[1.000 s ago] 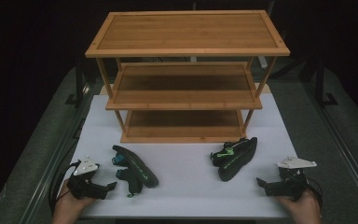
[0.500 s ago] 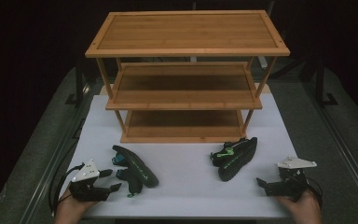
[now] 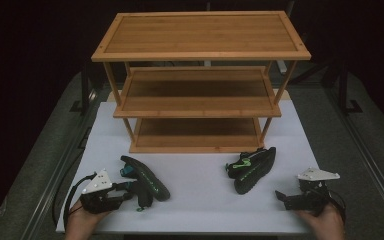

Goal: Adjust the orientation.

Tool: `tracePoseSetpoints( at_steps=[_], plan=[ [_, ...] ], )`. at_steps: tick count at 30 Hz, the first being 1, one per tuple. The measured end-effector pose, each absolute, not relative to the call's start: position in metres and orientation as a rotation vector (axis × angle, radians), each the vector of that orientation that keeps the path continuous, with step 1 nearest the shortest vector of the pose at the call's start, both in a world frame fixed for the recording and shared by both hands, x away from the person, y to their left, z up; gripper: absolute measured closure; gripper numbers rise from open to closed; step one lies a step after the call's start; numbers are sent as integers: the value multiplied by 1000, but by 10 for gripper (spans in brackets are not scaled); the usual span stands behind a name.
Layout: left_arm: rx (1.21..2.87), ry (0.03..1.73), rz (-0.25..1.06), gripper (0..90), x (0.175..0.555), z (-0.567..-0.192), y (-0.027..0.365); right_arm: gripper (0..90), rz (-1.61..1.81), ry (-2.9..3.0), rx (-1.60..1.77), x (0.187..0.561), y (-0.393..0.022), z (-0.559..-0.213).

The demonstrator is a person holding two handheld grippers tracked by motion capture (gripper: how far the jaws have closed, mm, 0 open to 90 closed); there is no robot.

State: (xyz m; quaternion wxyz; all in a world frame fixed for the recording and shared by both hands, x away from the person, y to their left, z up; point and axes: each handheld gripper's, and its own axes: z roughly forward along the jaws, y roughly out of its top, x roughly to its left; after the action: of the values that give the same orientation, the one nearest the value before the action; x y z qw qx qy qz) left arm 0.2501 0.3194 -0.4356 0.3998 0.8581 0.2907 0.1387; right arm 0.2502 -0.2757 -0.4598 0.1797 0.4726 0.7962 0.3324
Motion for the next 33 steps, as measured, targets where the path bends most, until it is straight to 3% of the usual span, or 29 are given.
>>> tracePoseSetpoints(
  at_steps=[1,4,33],
  plan=[
    [2175,738,356,664,250,-435,320,0,939,2250,1335,250,-276,-460],
    [2182,735,357,688,251,-433,318,0,938,2251,1336,250,-276,-460],
    [2160,724,367,747,288,-397,285,0,939,2250,1333,250,-276,-460]
  ],
)
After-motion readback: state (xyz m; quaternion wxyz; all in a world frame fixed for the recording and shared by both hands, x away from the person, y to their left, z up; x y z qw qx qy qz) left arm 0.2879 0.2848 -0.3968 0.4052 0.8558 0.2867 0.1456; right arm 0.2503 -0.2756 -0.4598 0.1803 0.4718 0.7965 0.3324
